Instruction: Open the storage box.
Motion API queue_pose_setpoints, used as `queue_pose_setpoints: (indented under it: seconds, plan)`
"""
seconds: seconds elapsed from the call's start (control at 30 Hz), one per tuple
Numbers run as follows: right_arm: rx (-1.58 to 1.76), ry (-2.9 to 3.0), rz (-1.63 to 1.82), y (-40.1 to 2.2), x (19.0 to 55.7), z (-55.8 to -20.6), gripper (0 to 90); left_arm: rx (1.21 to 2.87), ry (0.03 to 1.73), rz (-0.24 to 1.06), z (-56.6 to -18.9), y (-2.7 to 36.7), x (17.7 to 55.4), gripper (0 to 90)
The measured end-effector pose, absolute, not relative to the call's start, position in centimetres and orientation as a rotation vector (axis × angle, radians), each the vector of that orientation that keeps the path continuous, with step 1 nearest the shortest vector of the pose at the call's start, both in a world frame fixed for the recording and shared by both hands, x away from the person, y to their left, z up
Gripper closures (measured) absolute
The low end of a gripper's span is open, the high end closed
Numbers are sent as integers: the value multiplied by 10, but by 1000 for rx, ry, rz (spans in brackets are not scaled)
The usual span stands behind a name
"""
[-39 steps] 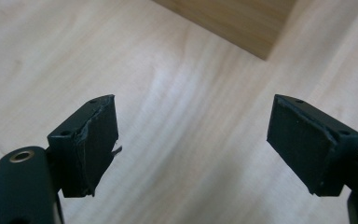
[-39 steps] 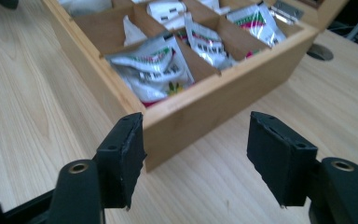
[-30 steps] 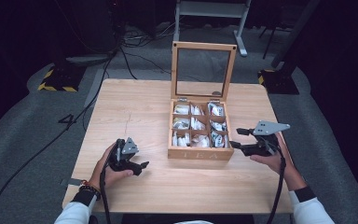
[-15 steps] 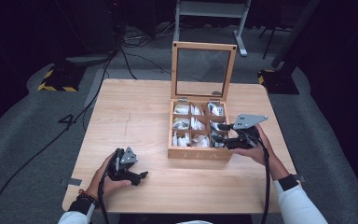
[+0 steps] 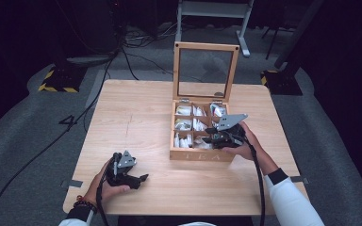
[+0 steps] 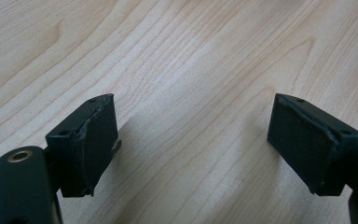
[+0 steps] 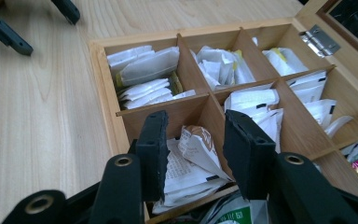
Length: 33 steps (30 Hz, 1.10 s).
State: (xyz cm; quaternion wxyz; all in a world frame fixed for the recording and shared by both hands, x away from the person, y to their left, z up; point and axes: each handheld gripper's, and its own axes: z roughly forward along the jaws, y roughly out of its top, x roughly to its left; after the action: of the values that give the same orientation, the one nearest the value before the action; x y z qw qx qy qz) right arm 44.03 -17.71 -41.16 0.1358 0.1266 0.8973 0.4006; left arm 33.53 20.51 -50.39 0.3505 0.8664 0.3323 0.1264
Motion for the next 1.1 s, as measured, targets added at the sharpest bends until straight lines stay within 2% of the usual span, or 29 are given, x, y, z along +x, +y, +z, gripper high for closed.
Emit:
queue_pose_setpoints:
  seconds: [0.1, 0.3, 0.4, 0.63, 1.1]
  plan:
    - [372, 2610, 1114, -171, 445, -416, 601, 2245, 861, 328, -504, 205, 335, 164]
    - [389, 2646, 1030, -162, 452, -427, 670, 2244, 861, 327, -504, 205, 335, 164]
    - [402, 2653, 1009, -162, 453, -431, 770, 2244, 861, 330, -504, 205, 335, 164]
    - [407, 2627, 1014, -164, 452, -431, 874, 2244, 861, 329, -504, 205, 335, 164]
    - [430, 2559, 1150, -176, 447, -419, 900, 2245, 859, 328, -504, 205, 335, 163]
